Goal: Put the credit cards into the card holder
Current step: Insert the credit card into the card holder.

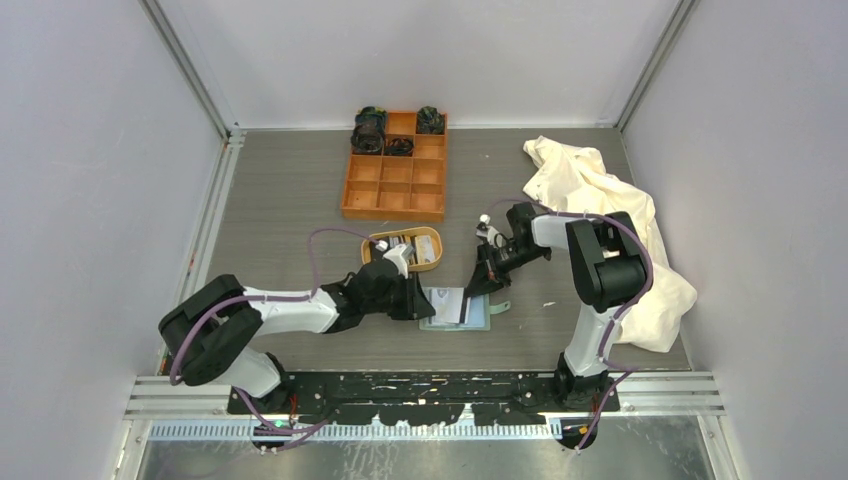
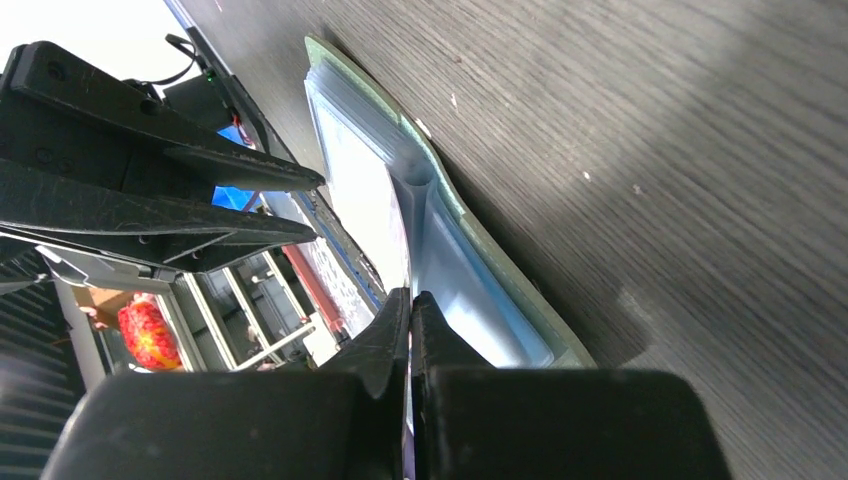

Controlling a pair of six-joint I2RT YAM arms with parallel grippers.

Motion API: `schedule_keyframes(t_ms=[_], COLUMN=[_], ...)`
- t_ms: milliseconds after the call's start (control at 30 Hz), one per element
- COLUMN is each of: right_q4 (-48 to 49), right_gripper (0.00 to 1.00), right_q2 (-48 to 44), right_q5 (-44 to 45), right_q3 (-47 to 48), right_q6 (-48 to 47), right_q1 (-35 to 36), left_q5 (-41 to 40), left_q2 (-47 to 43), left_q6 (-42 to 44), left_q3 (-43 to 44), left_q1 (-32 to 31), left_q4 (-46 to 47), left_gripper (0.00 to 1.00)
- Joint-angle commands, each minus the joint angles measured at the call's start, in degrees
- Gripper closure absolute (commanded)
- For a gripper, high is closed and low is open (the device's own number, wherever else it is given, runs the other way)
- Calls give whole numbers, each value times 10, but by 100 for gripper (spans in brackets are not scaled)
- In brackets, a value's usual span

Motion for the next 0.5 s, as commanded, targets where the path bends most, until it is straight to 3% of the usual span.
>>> schedule_keyframes(t_ms=[0, 467], right_q4=[13, 23], right_gripper=[99, 99], right_q2=[-1, -7], right_q5=[13, 12], right_q3=[-8, -18], right_q6=[28, 38], right_q1=[3, 9], left_q5=[-30, -23], left_q2=[-38, -28], left_q6=[8, 7], left_q3=[-11, -7], left_q1=[4, 3], left_q4=[-31, -54], left_gripper=[69, 66])
